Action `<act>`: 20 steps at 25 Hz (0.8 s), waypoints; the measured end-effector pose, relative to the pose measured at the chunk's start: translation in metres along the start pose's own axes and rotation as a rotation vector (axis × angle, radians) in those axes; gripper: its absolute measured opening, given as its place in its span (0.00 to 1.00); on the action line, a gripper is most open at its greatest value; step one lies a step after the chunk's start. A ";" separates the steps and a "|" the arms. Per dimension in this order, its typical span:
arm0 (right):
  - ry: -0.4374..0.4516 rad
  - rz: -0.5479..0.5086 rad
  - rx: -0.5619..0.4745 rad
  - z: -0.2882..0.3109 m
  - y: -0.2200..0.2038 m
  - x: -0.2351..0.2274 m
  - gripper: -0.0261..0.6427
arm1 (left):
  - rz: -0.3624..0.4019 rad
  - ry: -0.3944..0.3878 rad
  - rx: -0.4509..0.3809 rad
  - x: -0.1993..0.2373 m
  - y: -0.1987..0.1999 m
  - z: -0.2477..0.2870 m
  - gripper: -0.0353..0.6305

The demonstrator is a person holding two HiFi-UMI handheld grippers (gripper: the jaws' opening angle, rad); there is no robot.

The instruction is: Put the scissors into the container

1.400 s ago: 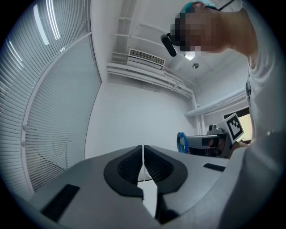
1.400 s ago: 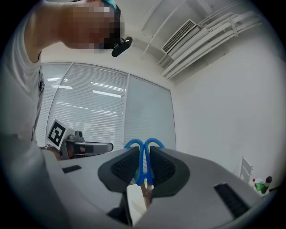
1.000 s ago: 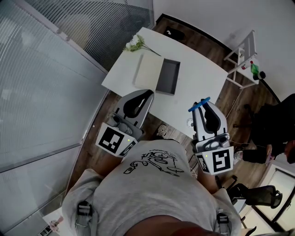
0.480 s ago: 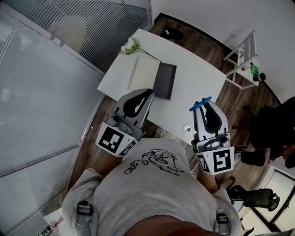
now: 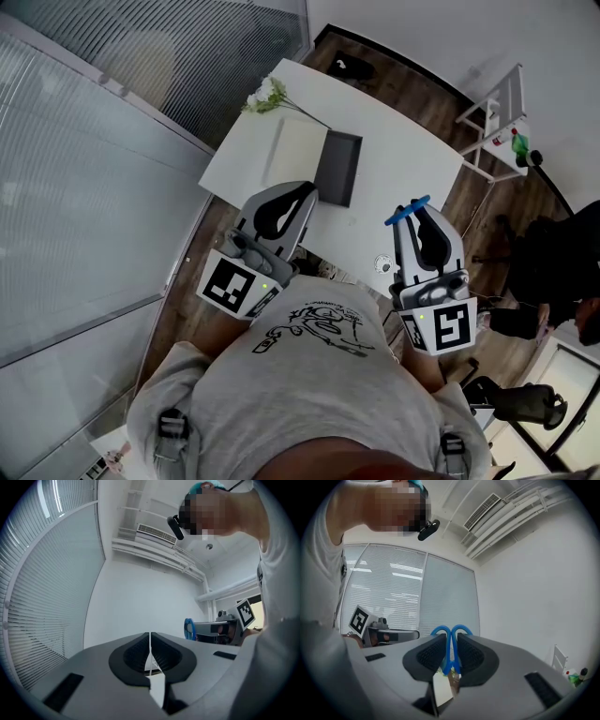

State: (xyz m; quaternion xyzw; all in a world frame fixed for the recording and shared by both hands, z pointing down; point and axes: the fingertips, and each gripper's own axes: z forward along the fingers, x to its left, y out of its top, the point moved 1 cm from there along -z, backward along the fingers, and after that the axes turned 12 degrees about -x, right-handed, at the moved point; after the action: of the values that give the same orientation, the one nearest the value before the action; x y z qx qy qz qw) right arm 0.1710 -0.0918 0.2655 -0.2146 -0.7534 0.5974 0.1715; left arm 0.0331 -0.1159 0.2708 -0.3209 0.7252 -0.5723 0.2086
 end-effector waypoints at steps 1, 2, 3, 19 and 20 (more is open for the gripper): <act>0.000 -0.001 -0.003 -0.001 0.002 0.001 0.16 | 0.002 0.000 0.000 -0.001 0.002 -0.001 0.09; -0.002 -0.002 -0.007 -0.001 0.005 0.003 0.16 | 0.003 0.001 -0.001 0.000 0.004 -0.002 0.09; -0.004 -0.005 -0.010 -0.002 0.007 0.004 0.16 | 0.004 0.001 -0.002 0.000 0.007 -0.003 0.09; -0.088 -0.047 -0.004 0.067 -0.015 0.031 0.16 | -0.032 -0.081 -0.022 0.087 0.000 -0.005 0.09; -0.091 -0.047 -0.002 0.067 -0.014 0.031 0.16 | -0.032 -0.084 -0.021 0.087 0.001 -0.005 0.09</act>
State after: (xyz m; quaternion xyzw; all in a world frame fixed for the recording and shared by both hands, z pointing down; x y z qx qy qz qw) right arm 0.1085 -0.1335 0.2639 -0.1696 -0.7660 0.6015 0.1508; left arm -0.0317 -0.1735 0.2763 -0.3585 0.7165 -0.5540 0.2263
